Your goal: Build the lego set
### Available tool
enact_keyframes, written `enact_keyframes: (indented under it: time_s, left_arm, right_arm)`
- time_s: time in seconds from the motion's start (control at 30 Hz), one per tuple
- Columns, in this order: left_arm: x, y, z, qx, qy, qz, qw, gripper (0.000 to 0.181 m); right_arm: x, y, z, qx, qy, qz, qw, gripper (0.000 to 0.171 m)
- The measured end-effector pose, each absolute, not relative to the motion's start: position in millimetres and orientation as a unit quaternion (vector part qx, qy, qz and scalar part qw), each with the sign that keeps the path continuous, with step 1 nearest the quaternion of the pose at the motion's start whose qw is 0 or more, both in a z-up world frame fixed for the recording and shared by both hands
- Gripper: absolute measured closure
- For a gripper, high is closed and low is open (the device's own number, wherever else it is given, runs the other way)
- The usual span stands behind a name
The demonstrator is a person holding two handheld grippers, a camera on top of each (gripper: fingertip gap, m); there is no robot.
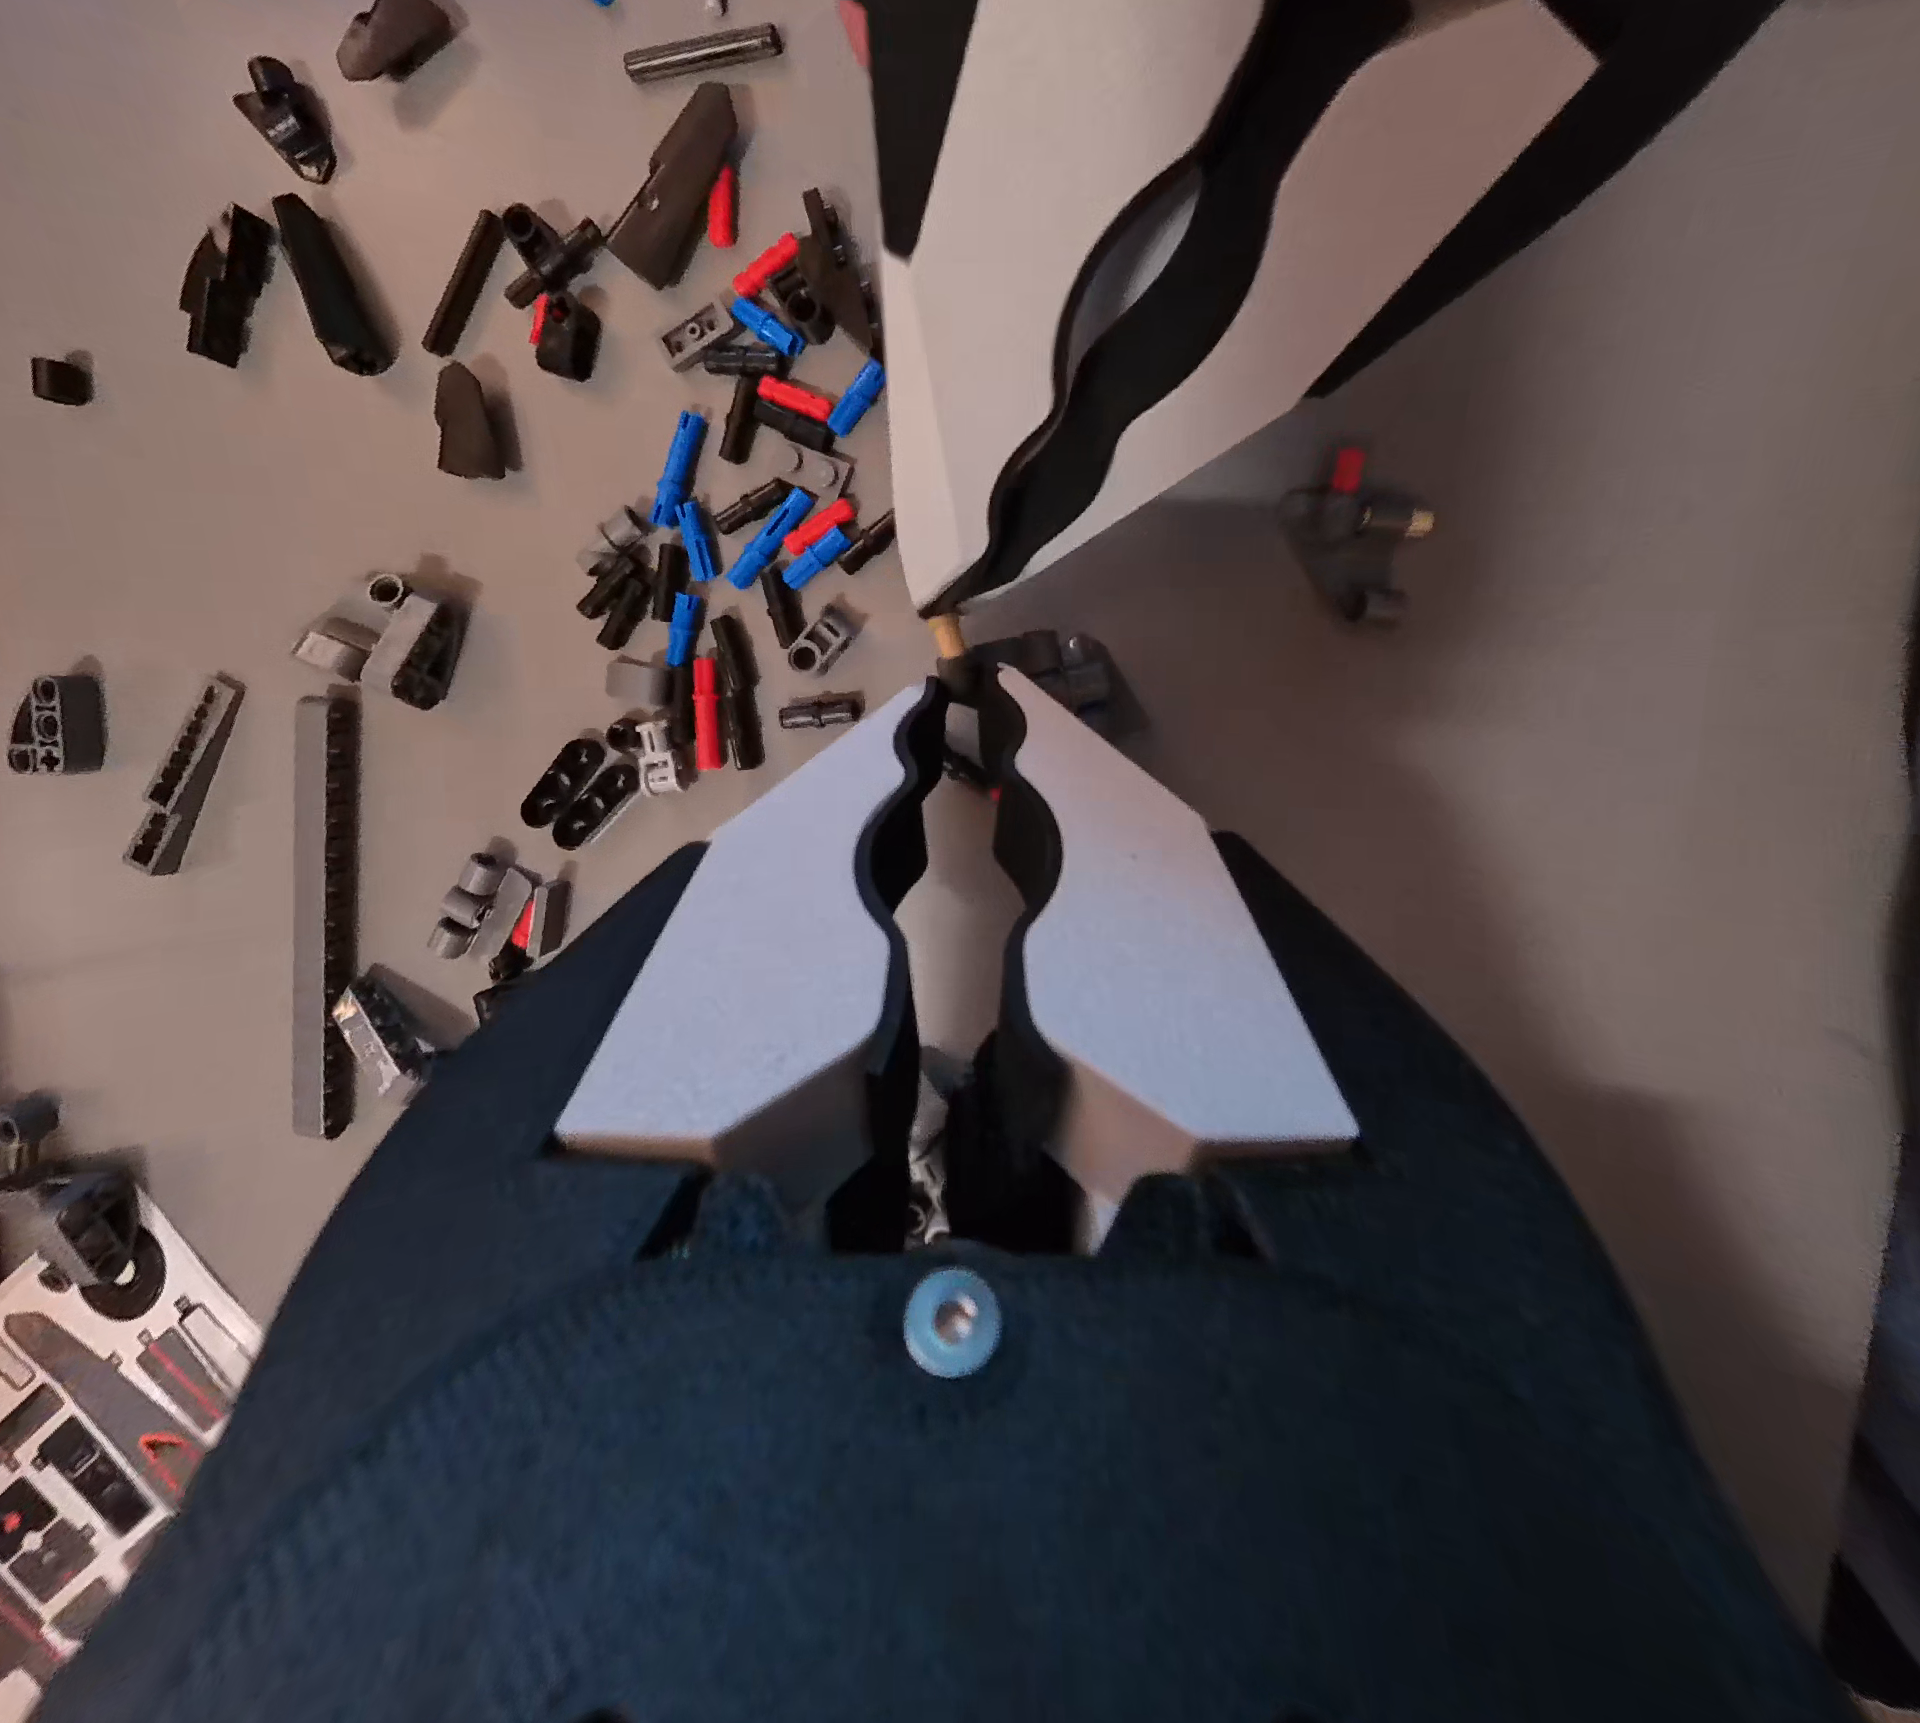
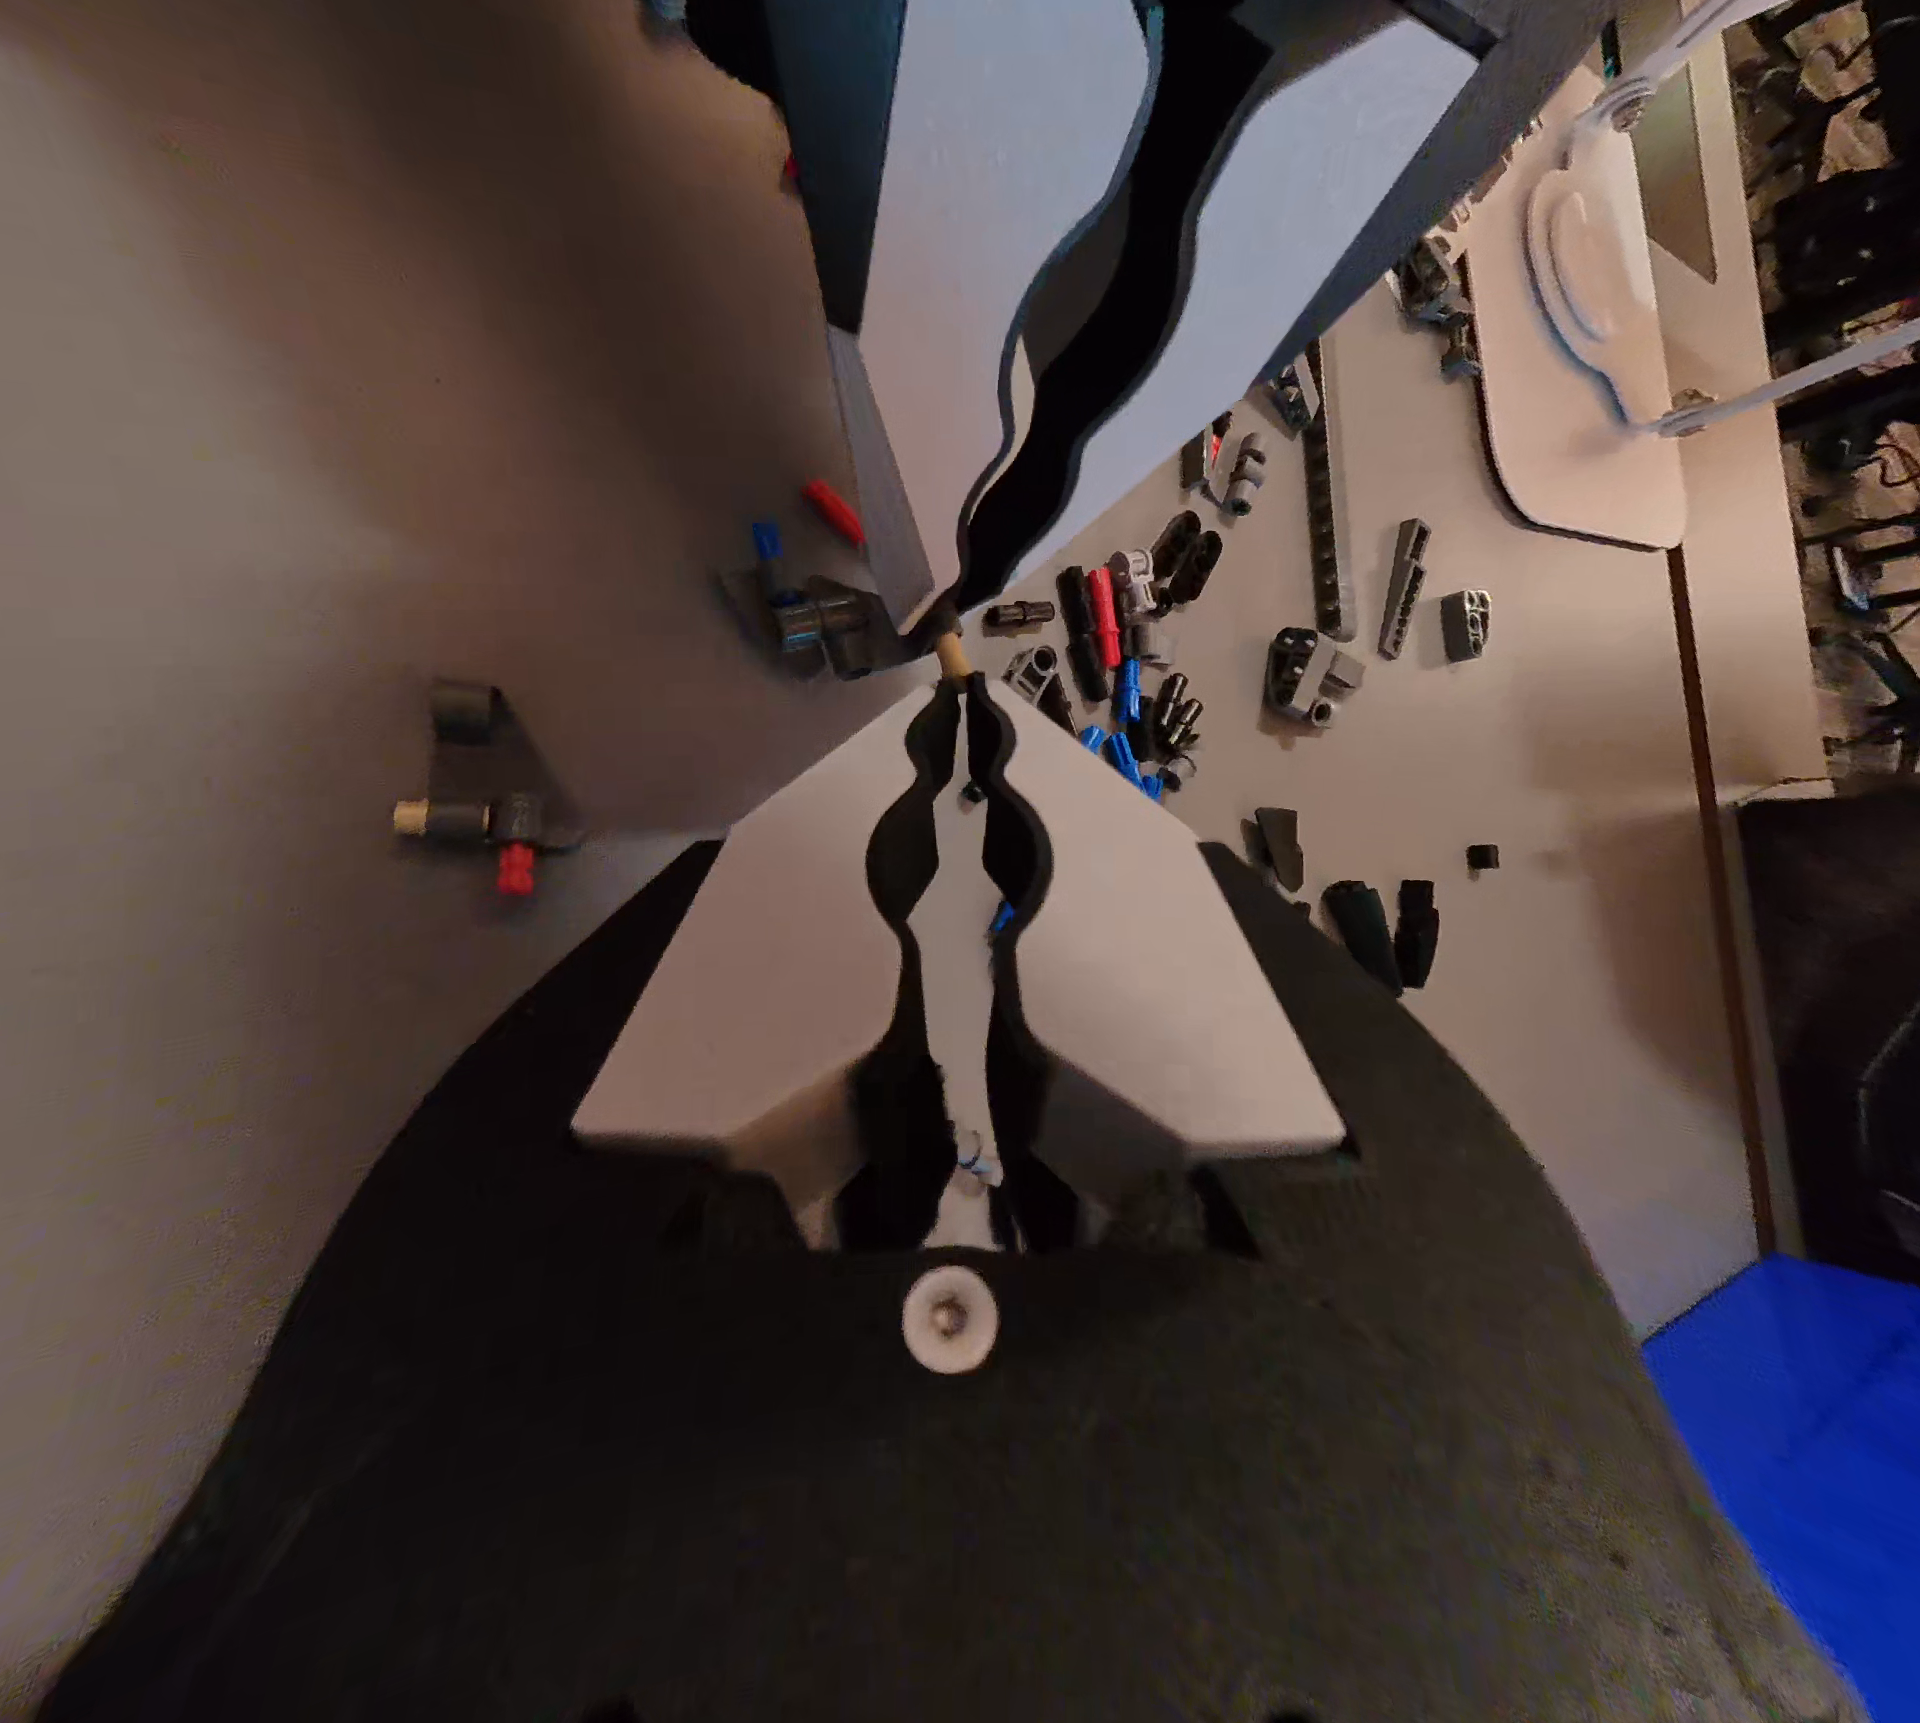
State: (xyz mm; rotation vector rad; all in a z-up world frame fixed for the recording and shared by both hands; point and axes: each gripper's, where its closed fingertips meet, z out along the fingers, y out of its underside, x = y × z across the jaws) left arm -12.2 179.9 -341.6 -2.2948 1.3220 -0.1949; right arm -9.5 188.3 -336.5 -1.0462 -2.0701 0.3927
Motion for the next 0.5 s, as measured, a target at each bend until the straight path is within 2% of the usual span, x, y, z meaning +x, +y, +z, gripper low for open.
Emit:
enact_keyframes:
  time_s: [0.5]
  left_arm:
    - [-10.8,182.5,-349.1,-0.85,0.474,-0.083,0.215,0.177]
  right_arm:
    - [-8.3,189.6,-341.5,-0.398,-0.814,0.096,0.412,0.171]
